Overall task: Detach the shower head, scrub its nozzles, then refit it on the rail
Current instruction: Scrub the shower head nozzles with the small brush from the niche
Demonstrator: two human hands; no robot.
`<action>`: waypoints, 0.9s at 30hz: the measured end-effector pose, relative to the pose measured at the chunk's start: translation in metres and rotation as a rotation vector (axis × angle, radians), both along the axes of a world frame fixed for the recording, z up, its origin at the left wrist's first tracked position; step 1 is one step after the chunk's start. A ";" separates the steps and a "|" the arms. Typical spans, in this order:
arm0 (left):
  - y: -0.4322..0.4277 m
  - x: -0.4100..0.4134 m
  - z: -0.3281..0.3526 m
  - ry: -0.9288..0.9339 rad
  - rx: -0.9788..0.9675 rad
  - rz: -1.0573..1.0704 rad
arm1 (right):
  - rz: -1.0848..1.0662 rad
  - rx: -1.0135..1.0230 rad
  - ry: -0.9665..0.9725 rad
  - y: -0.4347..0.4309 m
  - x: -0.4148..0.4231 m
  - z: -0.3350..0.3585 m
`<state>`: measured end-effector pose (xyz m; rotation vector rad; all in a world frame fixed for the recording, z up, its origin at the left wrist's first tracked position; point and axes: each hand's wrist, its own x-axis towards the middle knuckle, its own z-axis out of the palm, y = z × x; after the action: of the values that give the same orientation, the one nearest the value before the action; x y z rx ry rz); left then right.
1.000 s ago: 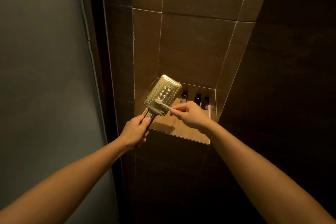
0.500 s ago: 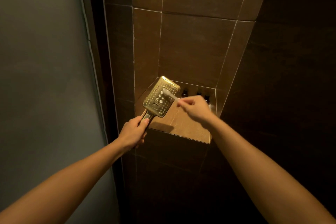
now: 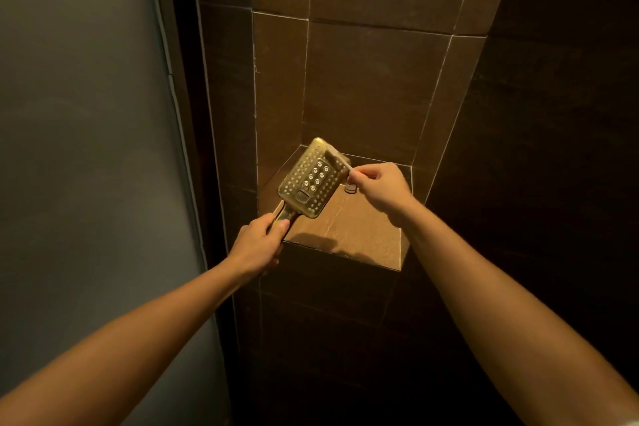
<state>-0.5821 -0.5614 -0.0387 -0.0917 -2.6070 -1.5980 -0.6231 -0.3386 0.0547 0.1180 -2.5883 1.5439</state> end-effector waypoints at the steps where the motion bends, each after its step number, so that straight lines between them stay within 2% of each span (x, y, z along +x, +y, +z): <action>1: 0.000 -0.002 0.001 0.013 -0.016 0.020 | 0.028 0.007 -0.014 -0.007 0.004 -0.006; 5: -0.005 -0.005 -0.001 0.029 -0.024 0.053 | 0.167 0.122 -0.071 -0.034 0.026 -0.033; 11: -0.007 -0.001 -0.002 0.050 -0.025 0.060 | 0.006 -0.018 0.015 -0.013 -0.002 -0.006; 17: -0.014 -0.002 -0.002 0.054 -0.075 0.083 | 0.170 0.074 -0.055 -0.042 0.023 -0.038; 22: -0.016 0.001 -0.002 0.068 -0.056 0.064 | 0.004 -0.061 0.031 -0.022 -0.002 -0.009; 25: -0.013 -0.001 0.002 0.075 -0.029 0.070 | 0.090 -0.050 -0.023 -0.040 0.010 -0.023; 27: -0.015 -0.002 0.001 0.085 -0.029 0.079 | 0.150 0.043 -0.030 -0.056 0.021 -0.043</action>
<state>-0.5842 -0.5762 -0.0373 -0.0559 -2.5368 -1.4969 -0.6019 -0.3951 0.0119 0.3024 -2.6927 1.5480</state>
